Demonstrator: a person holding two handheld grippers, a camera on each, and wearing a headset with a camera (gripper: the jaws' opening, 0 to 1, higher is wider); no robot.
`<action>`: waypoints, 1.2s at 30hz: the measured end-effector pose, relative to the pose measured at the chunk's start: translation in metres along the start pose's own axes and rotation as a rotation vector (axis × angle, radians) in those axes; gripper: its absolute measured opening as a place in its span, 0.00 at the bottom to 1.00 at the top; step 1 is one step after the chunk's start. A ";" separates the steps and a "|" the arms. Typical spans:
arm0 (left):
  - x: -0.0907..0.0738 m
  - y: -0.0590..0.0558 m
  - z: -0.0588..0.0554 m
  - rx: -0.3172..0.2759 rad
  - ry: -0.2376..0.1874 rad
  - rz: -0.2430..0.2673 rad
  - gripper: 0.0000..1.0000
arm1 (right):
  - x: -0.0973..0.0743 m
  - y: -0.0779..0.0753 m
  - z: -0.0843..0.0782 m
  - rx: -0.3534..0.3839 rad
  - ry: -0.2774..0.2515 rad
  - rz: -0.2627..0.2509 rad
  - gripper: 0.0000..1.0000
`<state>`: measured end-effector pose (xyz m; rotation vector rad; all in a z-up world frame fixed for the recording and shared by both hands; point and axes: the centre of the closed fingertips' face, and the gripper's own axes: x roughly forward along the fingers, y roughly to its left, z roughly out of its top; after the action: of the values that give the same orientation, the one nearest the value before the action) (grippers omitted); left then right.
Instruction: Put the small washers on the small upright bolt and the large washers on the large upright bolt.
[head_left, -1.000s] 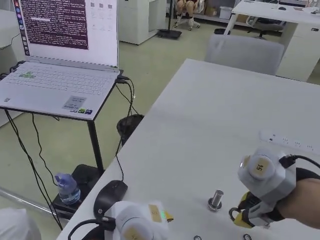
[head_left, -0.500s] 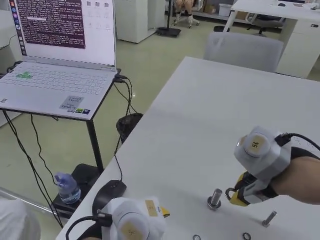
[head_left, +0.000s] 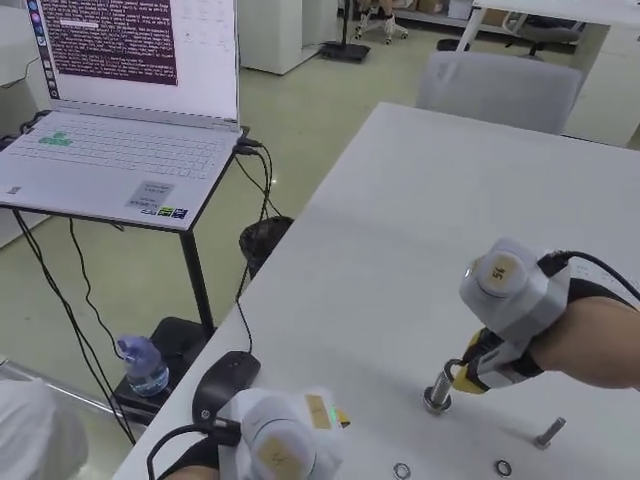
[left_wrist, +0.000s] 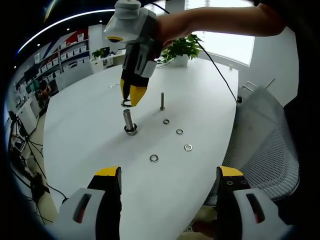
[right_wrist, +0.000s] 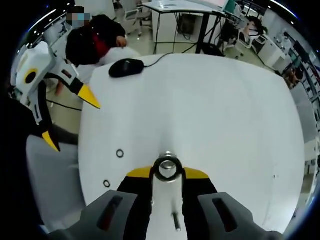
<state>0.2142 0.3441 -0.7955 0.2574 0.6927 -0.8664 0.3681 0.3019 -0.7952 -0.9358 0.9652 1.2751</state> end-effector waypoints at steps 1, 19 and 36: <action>0.000 0.000 0.000 0.000 0.000 -0.002 0.77 | 0.002 -0.001 0.001 -0.002 0.002 -0.001 0.21; -0.005 0.003 -0.005 0.003 0.007 -0.007 0.75 | 0.027 0.000 -0.005 -0.039 0.066 0.012 0.22; -0.004 0.001 -0.003 0.007 0.006 -0.007 0.74 | 0.052 -0.001 -0.014 -0.038 0.107 0.014 0.22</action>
<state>0.2116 0.3490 -0.7952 0.2633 0.6964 -0.8753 0.3710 0.3055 -0.8489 -1.0364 1.0351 1.2696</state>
